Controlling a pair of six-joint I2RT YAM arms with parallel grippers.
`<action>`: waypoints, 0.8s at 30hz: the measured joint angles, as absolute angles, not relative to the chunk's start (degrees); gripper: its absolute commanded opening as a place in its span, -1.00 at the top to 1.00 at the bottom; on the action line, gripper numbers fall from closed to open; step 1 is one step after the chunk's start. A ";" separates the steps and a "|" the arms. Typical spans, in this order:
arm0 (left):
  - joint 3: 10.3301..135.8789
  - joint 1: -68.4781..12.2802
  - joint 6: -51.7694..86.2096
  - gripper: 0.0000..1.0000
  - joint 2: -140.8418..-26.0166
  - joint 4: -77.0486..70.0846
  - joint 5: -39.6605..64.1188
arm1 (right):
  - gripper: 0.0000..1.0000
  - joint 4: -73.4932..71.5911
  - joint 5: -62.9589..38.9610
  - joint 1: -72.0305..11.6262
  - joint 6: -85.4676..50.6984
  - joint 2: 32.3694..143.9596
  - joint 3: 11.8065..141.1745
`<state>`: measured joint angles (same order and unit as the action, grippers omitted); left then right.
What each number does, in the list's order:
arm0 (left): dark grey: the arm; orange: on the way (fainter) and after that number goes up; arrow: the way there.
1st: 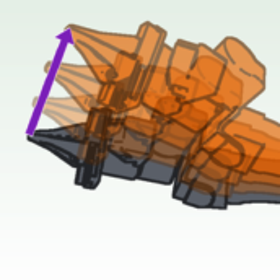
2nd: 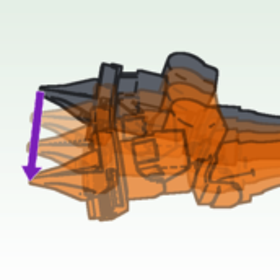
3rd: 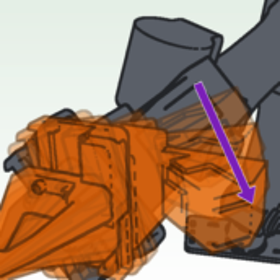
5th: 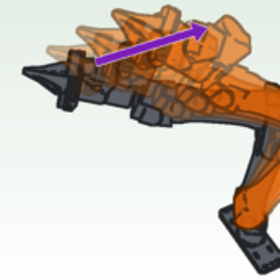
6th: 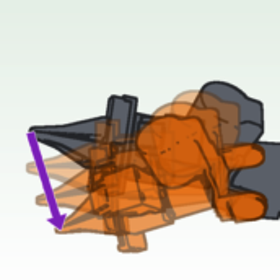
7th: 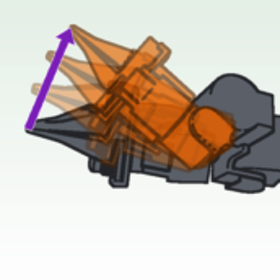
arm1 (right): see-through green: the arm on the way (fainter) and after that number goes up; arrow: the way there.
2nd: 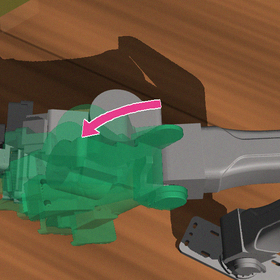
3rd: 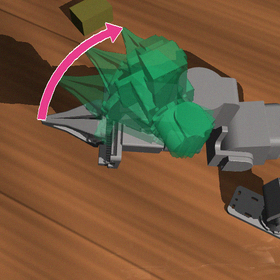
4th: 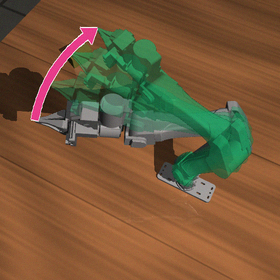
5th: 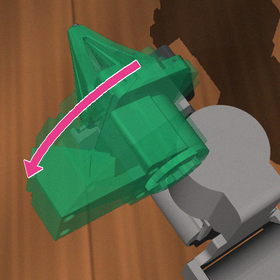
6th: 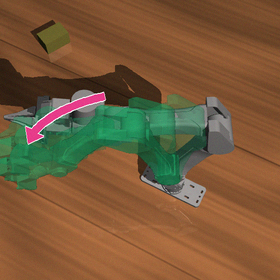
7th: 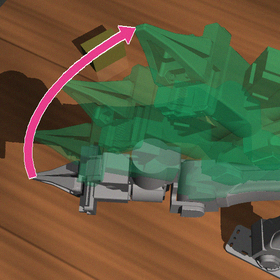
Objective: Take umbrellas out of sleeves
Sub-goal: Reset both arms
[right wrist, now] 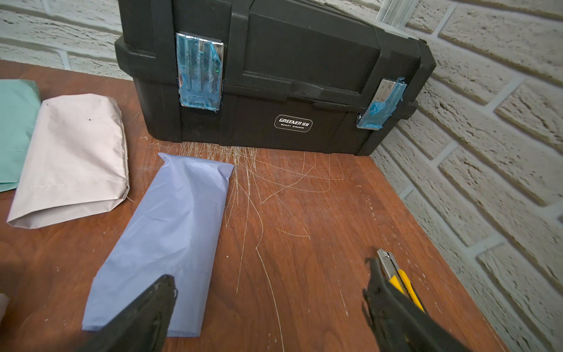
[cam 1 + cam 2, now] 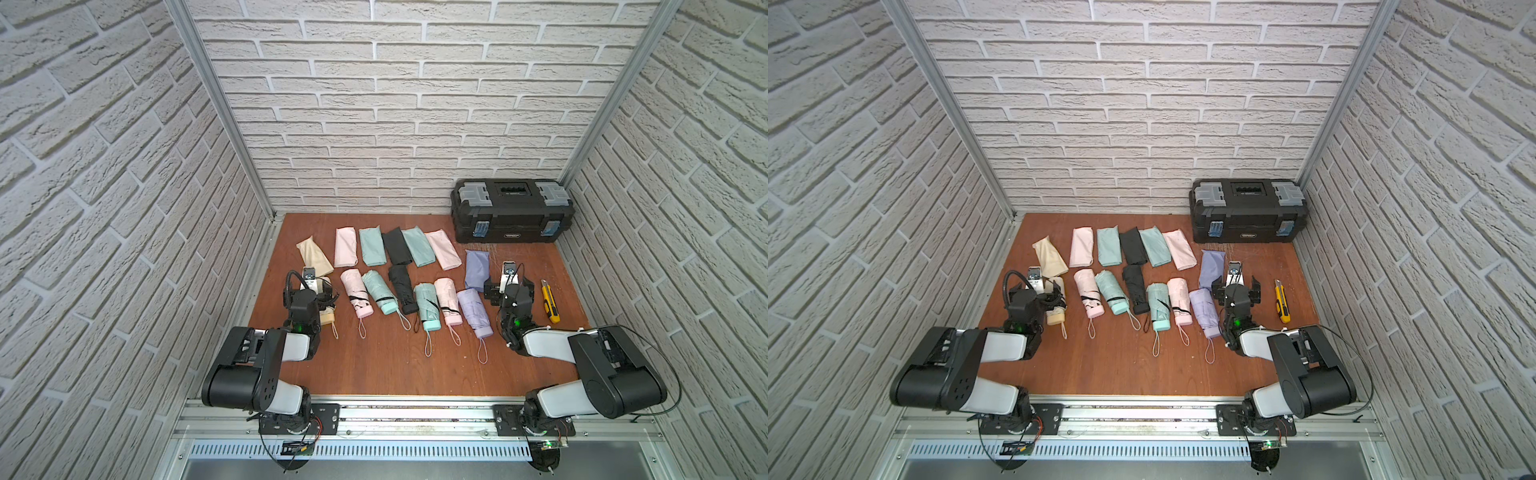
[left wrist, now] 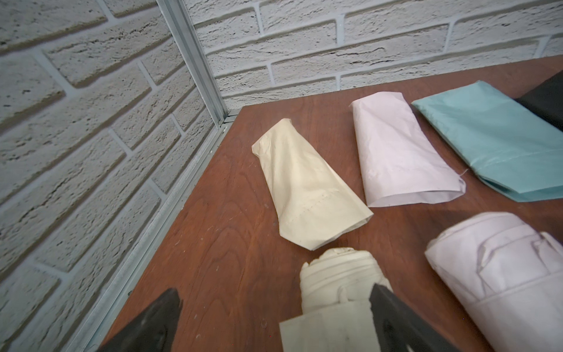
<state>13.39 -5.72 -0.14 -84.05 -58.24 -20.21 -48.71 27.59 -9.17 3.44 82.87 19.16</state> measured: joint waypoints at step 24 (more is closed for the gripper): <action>21.54 3.44 3.86 -0.96 -89.62 -53.17 -3.79 | -1.00 -47.27 12.27 -3.14 2.92 86.61 22.50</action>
